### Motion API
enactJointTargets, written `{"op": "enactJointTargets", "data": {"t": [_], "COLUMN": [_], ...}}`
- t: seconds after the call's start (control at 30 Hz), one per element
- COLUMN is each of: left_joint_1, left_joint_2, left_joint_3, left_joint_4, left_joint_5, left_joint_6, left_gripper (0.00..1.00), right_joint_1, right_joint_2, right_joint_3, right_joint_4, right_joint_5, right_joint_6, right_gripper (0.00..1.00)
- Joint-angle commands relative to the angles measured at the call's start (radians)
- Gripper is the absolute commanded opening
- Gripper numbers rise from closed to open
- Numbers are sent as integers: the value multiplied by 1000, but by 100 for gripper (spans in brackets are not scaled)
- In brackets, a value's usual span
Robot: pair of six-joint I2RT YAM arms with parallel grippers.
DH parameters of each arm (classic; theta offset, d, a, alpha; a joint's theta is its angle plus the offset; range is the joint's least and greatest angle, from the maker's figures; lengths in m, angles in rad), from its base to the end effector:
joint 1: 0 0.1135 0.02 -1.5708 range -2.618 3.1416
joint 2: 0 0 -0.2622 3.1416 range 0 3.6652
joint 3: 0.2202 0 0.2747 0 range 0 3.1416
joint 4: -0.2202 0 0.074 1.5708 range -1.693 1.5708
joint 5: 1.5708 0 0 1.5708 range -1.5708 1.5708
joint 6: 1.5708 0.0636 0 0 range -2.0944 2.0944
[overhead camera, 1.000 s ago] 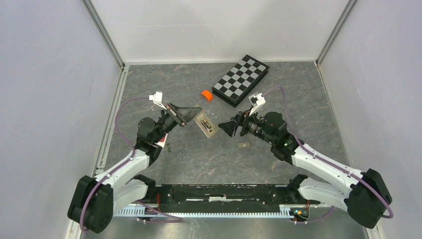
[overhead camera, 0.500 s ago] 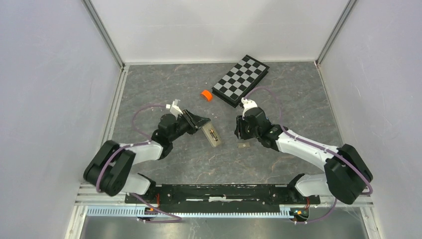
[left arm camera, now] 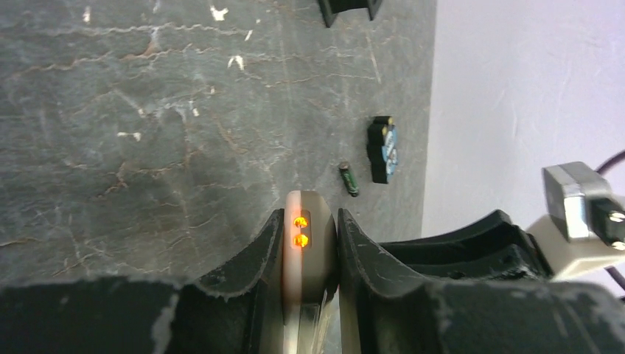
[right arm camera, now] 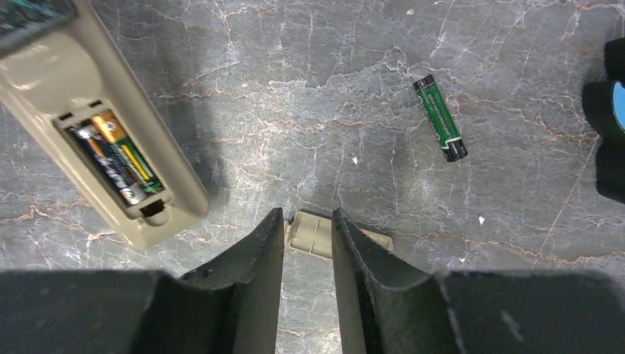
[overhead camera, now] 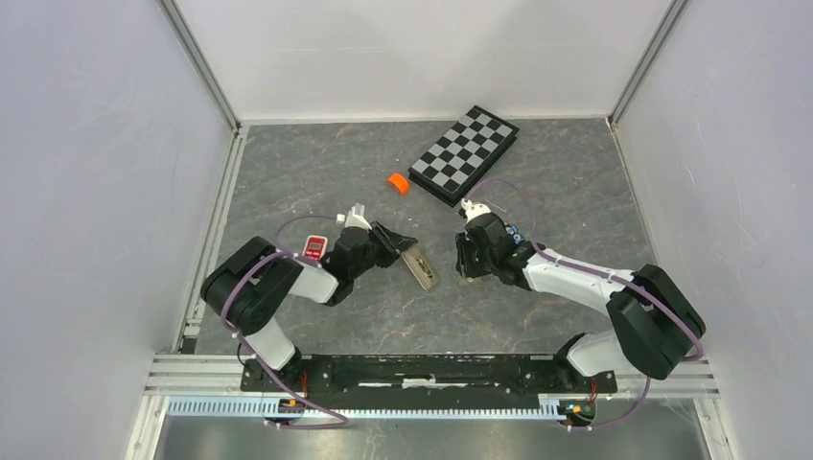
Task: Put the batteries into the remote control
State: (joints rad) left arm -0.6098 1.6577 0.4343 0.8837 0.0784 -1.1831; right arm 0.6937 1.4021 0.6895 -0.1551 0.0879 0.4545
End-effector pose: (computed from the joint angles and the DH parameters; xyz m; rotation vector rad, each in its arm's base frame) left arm 0.2595 -0.1873 0.0973 -0.5451 2.0582 -1.2279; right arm 0.2395 0.1919 0.1373 -0.2557 2.4629 0.4017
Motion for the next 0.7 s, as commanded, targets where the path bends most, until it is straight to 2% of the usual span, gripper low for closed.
{"op": "enactJointTargets", "data": {"t": [0.0,0.27,0.43,0.5,0.67], "left_joint_1": [-57,-86,-100,-103,-107], "left_joint_2": [20,-31,-51,-59,-94], "left_joint_3": [44,26,-4,-12,-14], "left_joint_4": [1,-137,-206,-230,-314], "left_joint_5": [-129,-223,-250,-260,-278], "left_joint_6": [-3,0,-51,-67,-89], "left_gripper": [9,29,45,55,65], "right_joint_1": [3,3,7,9,15], "right_joint_2": [6,8,4,2,3], "right_joint_3": [-10,-18,-24,-25,-28], "right_joint_4": [15,12,3,3,5], "right_joint_5": [3,-14,-11,-11,-13], "right_joint_6": [-10,-8,-12,-12,-6], "right_gripper": [35,35,36,37,39]}}
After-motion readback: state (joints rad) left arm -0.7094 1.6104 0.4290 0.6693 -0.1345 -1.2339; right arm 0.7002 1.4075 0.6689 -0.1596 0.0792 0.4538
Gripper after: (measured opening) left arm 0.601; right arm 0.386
